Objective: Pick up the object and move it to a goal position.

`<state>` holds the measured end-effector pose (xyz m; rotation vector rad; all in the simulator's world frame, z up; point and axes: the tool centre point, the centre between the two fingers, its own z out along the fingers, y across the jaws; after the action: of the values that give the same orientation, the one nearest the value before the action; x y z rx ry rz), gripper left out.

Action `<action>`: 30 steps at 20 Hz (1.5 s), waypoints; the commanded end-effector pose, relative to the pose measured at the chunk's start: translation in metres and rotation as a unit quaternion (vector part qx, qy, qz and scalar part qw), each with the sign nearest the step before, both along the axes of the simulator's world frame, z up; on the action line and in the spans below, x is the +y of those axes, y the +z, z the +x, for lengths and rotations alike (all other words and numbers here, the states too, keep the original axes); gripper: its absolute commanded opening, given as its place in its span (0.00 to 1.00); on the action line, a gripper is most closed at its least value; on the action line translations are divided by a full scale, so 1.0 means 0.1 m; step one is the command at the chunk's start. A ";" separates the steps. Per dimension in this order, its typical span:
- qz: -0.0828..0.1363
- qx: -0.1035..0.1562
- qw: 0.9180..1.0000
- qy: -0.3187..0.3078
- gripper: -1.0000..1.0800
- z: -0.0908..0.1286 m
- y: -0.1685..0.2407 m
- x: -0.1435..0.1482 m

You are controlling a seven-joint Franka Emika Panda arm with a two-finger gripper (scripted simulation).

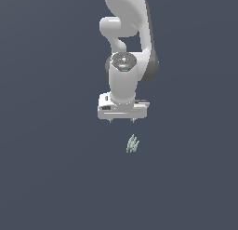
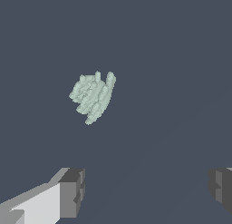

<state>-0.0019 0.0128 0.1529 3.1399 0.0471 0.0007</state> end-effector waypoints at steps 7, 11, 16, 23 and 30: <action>0.001 0.000 0.999 -0.037 0.96 0.10 -0.07 0.07; 0.001 0.000 0.998 -0.069 0.96 0.18 -0.13 0.13; 0.002 0.000 0.992 -0.122 0.96 0.32 -0.23 0.23; 0.001 0.000 0.980 -0.197 0.96 0.50 -0.39 0.39; 0.001 0.000 0.970 -0.244 0.96 0.60 -0.50 0.50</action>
<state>0.0562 0.0611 0.1044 3.0651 -0.6924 -0.0011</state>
